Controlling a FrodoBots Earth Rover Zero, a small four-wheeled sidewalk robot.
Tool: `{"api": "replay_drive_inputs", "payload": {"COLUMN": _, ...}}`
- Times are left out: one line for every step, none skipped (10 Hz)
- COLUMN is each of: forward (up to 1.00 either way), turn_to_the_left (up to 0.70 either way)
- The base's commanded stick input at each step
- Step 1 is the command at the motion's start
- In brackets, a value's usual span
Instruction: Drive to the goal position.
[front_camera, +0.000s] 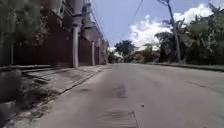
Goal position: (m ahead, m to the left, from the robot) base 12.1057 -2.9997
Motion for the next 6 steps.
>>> {"api": "replay_drive_inputs", "payload": {"forward": 1.00, "turn_to_the_left": -0.01}}
{"api": "replay_drive_inputs", "payload": {"forward": 1.00, "turn_to_the_left": -0.01}}
{"api": "replay_drive_inputs", "payload": {"forward": 1.00, "turn_to_the_left": -0.06}}
{"api": "replay_drive_inputs", "payload": {"forward": 1.00, "turn_to_the_left": -0.23}}
{"api": "replay_drive_inputs", "payload": {"forward": 1.00, "turn_to_the_left": -0.37}}
{"api": "replay_drive_inputs", "payload": {"forward": 1.00, "turn_to_the_left": -0.17}}
